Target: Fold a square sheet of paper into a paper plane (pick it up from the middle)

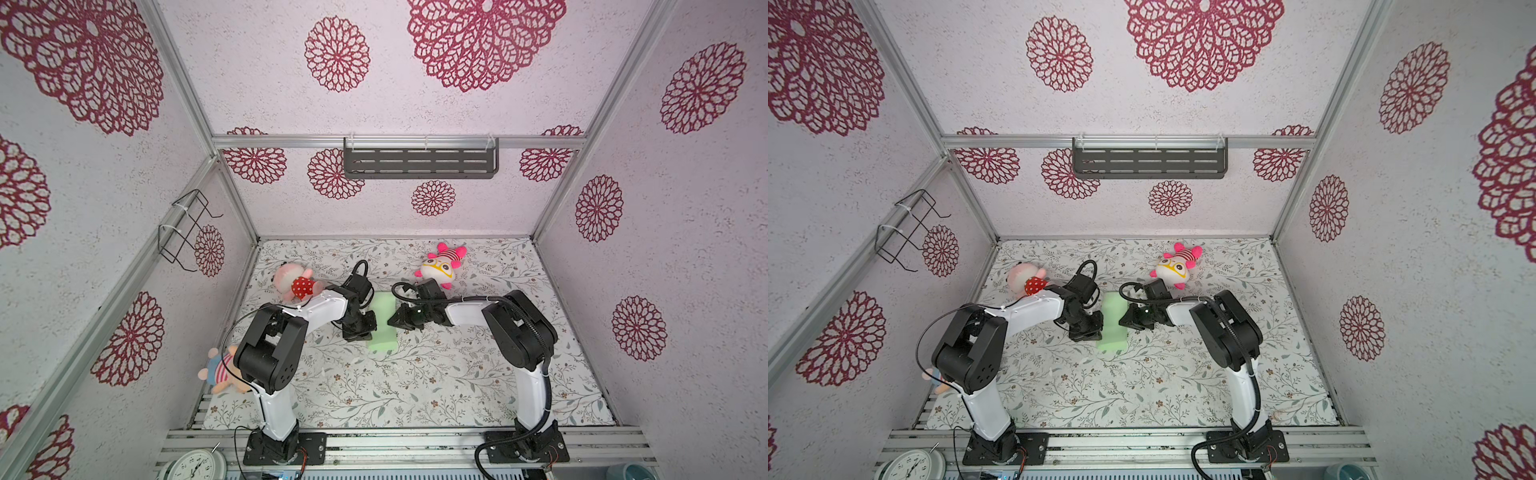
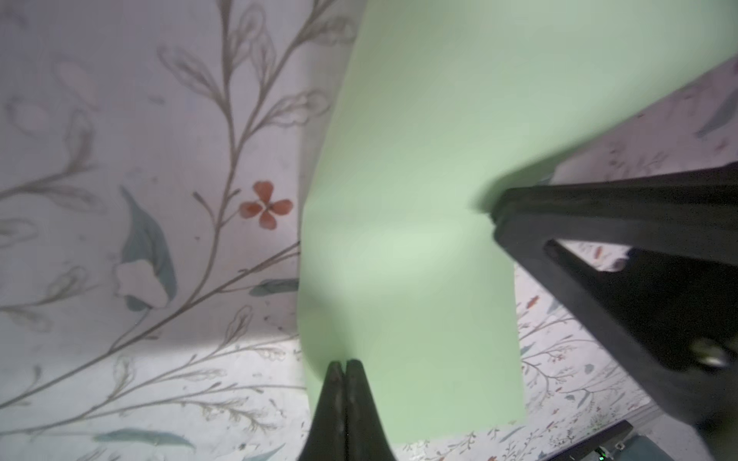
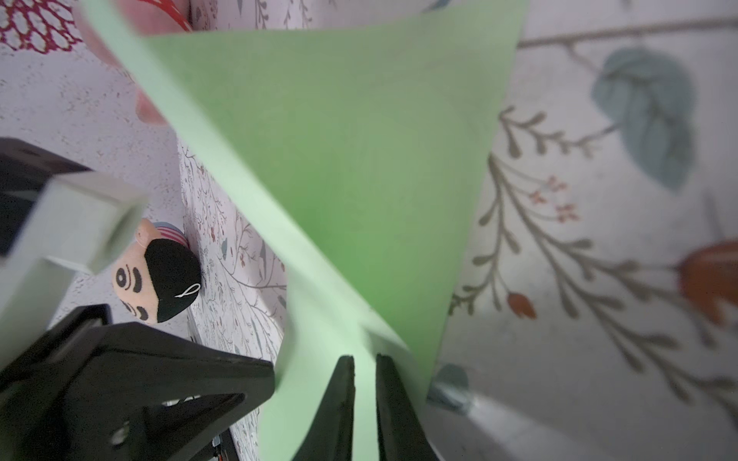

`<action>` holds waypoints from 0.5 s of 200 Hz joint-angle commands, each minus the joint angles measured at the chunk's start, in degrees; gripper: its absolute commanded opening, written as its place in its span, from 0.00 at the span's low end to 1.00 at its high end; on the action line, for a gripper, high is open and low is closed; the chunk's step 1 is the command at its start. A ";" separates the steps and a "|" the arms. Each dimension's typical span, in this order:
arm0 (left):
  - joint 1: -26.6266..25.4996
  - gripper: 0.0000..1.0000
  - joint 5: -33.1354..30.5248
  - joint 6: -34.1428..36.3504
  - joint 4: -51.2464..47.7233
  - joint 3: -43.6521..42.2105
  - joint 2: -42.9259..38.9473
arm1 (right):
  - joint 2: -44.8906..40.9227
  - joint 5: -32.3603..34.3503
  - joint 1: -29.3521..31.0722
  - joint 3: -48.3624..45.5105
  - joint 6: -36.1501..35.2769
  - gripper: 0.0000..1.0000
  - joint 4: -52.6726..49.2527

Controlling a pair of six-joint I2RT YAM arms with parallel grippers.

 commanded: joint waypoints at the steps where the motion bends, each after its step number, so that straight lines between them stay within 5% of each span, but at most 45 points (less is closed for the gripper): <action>1: -0.35 0.00 -2.89 0.72 -3.99 -0.15 1.19 | 5.04 10.04 0.14 -2.69 -0.66 0.17 -9.64; 63: -0.46 0.00 -7.63 2.79 -9.28 -0.71 0.63 | 5.36 10.15 0.12 -2.52 -0.75 0.17 -9.99; 100: -0.55 0.00 -5.52 2.06 -2.85 1.76 -5.25 | 5.34 10.22 0.13 -2.43 -0.52 0.17 -9.90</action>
